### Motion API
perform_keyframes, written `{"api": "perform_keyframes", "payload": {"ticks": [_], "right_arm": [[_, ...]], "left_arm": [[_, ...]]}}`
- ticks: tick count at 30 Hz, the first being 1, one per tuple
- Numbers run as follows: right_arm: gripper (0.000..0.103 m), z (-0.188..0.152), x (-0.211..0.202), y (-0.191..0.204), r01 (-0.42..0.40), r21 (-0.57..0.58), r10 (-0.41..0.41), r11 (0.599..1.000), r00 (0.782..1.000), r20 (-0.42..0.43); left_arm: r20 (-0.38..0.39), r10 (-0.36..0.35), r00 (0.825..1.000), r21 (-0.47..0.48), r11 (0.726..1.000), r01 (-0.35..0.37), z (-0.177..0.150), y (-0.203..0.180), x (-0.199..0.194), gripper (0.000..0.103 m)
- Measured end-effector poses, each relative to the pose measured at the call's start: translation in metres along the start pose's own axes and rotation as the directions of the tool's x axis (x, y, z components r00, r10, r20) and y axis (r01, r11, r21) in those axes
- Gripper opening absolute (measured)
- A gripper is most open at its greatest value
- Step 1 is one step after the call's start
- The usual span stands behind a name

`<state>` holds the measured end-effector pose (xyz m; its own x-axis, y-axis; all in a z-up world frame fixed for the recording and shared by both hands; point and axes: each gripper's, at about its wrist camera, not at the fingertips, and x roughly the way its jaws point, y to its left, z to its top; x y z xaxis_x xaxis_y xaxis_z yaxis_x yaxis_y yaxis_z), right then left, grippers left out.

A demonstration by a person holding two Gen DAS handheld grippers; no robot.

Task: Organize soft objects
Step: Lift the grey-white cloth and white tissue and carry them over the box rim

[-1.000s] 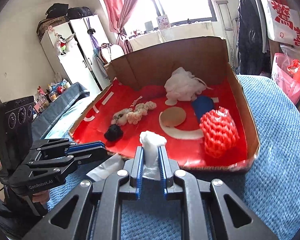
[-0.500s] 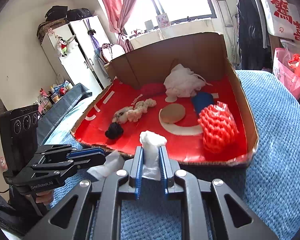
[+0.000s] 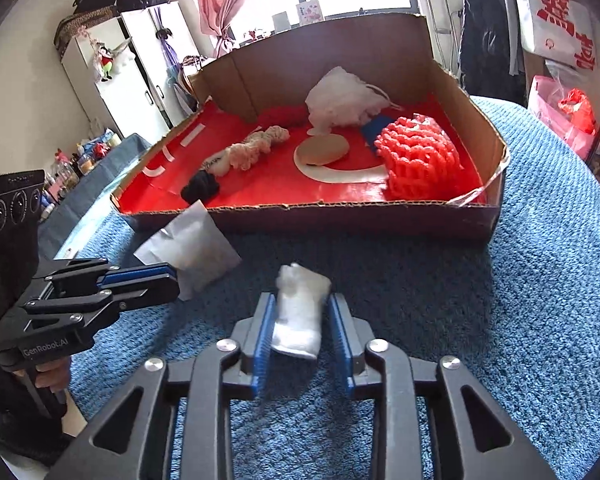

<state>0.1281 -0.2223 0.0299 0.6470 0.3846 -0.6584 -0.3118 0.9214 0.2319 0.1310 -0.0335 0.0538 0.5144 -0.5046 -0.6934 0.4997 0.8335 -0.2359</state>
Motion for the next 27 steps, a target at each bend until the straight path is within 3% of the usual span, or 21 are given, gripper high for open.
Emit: {"api": "perform_keyframes", "payload": {"ticks": [3, 8, 19, 22, 24, 27], "right_arm": [[0.049, -0.002, -0.001, 0.003, 0.026, -0.020, -0.026, 0.999, 1.000, 0.013], [0.058, -0.004, 0.000, 0.007, 0.068, -0.051, -0.067, 0.996, 0.998, 0.018], [0.062, -0.008, 0.008, 0.013, 0.082, -0.072, -0.082, 0.994, 0.997, 0.002], [0.062, -0.009, 0.009, 0.013, 0.080, -0.071, -0.080, 0.994, 0.997, 0.000], [0.062, -0.009, 0.009, 0.012, 0.078, -0.070, -0.078, 0.995, 0.997, -0.001], [0.062, -0.008, 0.009, 0.013, 0.076, -0.068, -0.076, 0.995, 0.997, 0.000]], "left_arm": [[-0.014, 0.010, 1.000, -0.004, 1.000, -0.010, -0.006, 0.000, 0.002, 0.011], [-0.035, 0.035, 0.999, -0.011, 0.999, -0.036, -0.013, 0.001, 0.006, 0.011], [-0.054, 0.065, 0.996, -0.015, 0.998, -0.066, -0.019, 0.003, 0.008, 0.013], [-0.055, 0.071, 0.996, -0.015, 0.997, -0.071, -0.020, 0.003, 0.009, 0.033], [-0.052, 0.065, 0.997, -0.020, 0.998, -0.067, -0.020, 0.003, 0.009, 0.073], [-0.023, 0.081, 0.996, -0.019, 0.996, -0.082, -0.020, 0.002, 0.005, 0.073]]}}
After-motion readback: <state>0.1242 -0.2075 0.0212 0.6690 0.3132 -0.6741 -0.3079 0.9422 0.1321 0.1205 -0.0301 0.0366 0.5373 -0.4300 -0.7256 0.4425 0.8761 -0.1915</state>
